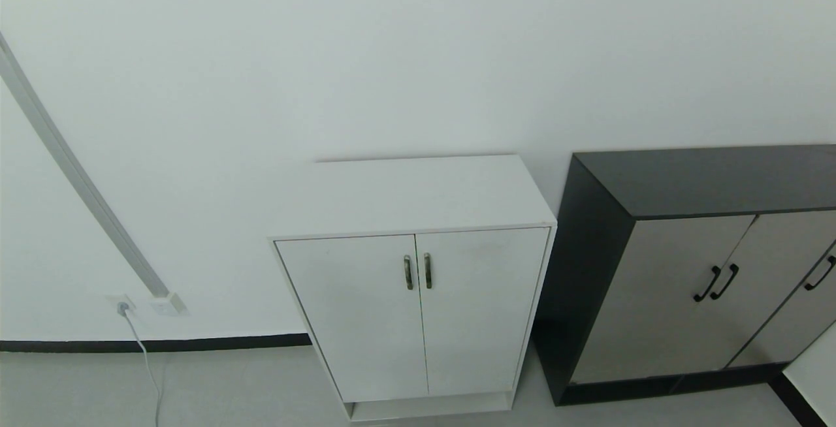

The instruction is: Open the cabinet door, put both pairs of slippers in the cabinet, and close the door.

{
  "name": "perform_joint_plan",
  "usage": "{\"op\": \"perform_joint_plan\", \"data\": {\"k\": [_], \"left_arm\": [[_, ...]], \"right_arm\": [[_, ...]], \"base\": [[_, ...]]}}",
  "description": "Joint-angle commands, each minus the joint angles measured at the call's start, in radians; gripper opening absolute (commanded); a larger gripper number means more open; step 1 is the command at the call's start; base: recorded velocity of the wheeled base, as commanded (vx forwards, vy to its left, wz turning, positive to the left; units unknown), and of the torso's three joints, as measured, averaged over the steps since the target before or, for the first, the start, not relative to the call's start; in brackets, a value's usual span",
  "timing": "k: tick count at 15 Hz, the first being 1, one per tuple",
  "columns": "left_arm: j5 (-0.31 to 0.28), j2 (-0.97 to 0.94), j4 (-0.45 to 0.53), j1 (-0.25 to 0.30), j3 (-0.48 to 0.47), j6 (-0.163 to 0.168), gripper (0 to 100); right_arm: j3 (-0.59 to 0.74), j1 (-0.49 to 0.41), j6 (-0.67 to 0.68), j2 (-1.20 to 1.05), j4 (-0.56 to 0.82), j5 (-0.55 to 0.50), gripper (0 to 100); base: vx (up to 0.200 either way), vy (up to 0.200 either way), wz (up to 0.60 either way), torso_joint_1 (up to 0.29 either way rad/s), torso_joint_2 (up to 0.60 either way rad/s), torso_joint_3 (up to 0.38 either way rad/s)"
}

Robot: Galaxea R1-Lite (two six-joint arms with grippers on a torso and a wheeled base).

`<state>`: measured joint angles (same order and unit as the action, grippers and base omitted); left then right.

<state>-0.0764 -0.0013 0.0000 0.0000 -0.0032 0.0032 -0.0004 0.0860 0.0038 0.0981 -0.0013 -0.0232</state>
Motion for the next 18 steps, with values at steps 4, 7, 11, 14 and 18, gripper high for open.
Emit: {"op": "perform_joint_plan", "data": {"k": [4,7,11,14,18], "left_arm": [[0.0,0.001,0.0,0.0,0.0,0.0,0],[0.0,0.001,0.0,0.0,0.0,0.0,0],[0.0,0.001,0.0,0.002,0.0,-0.002,0],[0.0,0.001,0.0,0.0,0.0,0.0,0],[0.0,0.001,0.0,0.002,0.0,0.0,0]], "right_arm": [[-0.001,-0.107,-0.019,-0.06,0.001,0.002,0],[0.0,-0.092,-0.008,-0.097,0.001,0.0,0],[0.0,-0.092,0.074,-0.098,-0.006,-0.067,0],[0.0,-0.092,0.085,-0.097,-0.008,-0.078,0],[0.0,-0.092,0.082,-0.097,-0.008,-0.078,0]], "base": [[0.0,0.0,0.0,0.0,0.0,0.0],[0.0,0.0,0.0,0.0,0.0,0.0],[0.0,0.0,0.0,0.0,0.0,0.0],[0.0,0.0,0.0,0.0,0.0,0.0],[0.0,0.0,0.0,0.0,0.0,0.0]]}}
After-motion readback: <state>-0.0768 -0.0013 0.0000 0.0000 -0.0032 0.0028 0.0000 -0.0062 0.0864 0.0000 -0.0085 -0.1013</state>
